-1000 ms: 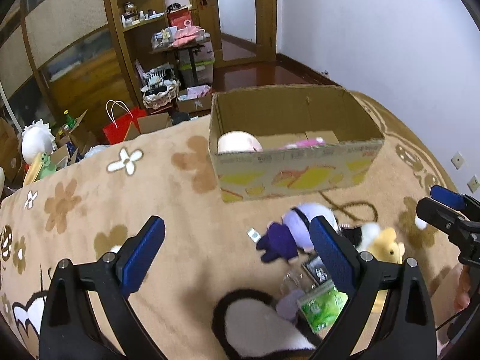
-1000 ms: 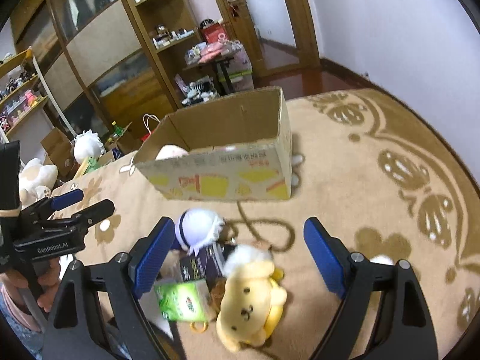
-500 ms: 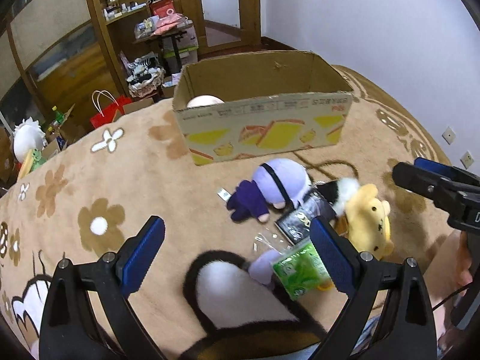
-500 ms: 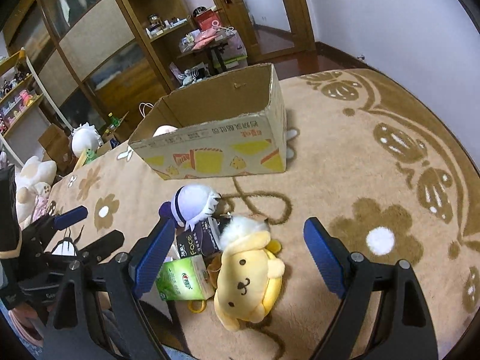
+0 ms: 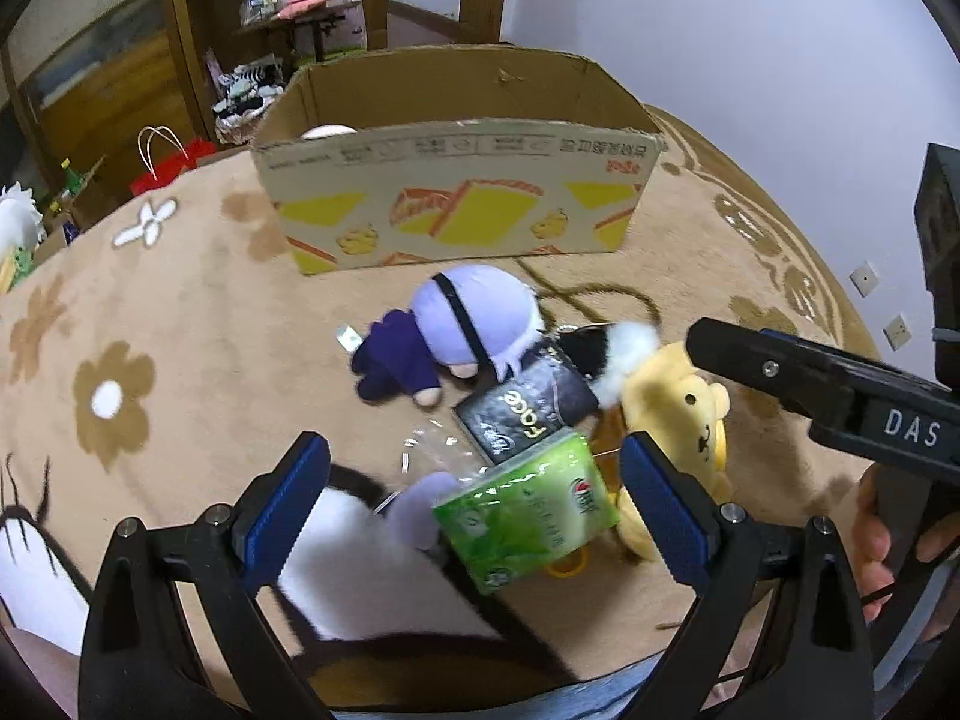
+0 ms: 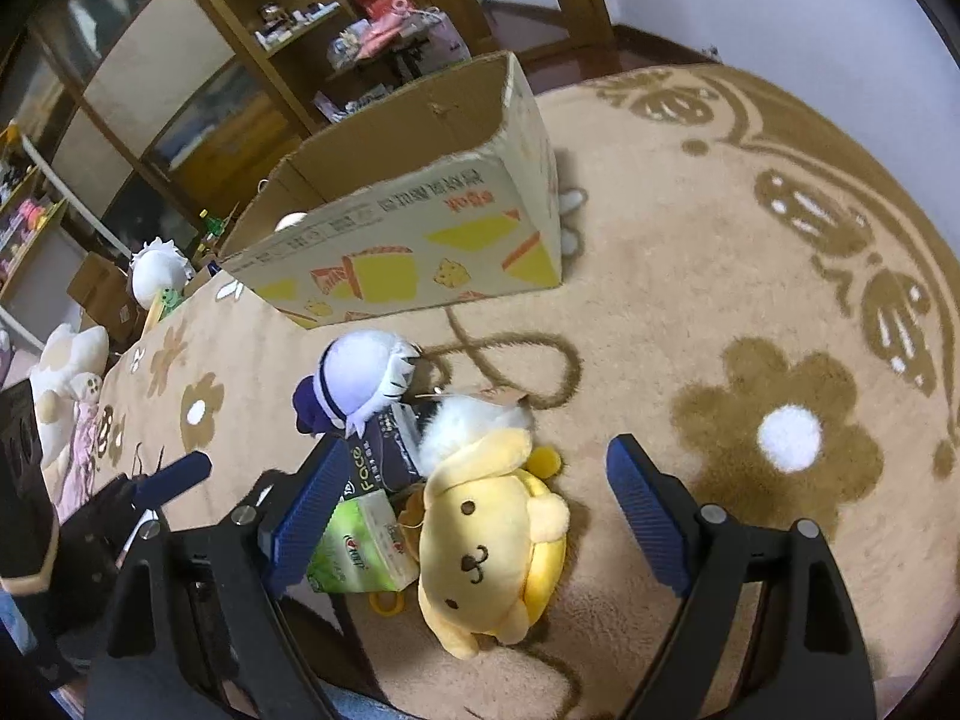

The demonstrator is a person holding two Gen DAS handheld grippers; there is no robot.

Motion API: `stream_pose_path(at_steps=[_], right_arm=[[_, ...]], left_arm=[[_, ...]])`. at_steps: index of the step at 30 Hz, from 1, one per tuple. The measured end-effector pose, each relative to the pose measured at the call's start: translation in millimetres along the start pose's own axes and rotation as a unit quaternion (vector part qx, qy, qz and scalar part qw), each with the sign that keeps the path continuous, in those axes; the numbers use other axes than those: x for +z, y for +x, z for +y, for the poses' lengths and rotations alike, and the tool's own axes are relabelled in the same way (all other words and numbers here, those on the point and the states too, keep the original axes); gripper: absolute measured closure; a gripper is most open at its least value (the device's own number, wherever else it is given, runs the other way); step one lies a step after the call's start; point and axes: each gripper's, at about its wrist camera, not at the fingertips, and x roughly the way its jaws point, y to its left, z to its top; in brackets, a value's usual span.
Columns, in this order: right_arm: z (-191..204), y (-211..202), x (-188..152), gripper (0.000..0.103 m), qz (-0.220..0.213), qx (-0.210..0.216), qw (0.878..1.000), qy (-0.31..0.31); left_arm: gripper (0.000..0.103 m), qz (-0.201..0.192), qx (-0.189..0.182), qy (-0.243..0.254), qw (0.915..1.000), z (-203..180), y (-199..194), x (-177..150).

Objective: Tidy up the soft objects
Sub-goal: 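Grasp the green tissue pack with the left tool while the right tool grasps the yellow dog plush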

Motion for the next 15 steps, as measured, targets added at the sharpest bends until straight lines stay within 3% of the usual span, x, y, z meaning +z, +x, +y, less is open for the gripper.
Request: stream_pose_path(at_steps=[15], right_arm=[[-19.9,43.0,-3.3,0.015,0.083,0.016,0.995,0.054]], left_arm=[[0.007,0.075,-0.024,-0.012,0.9968,-9.1,46.8,-0.1]])
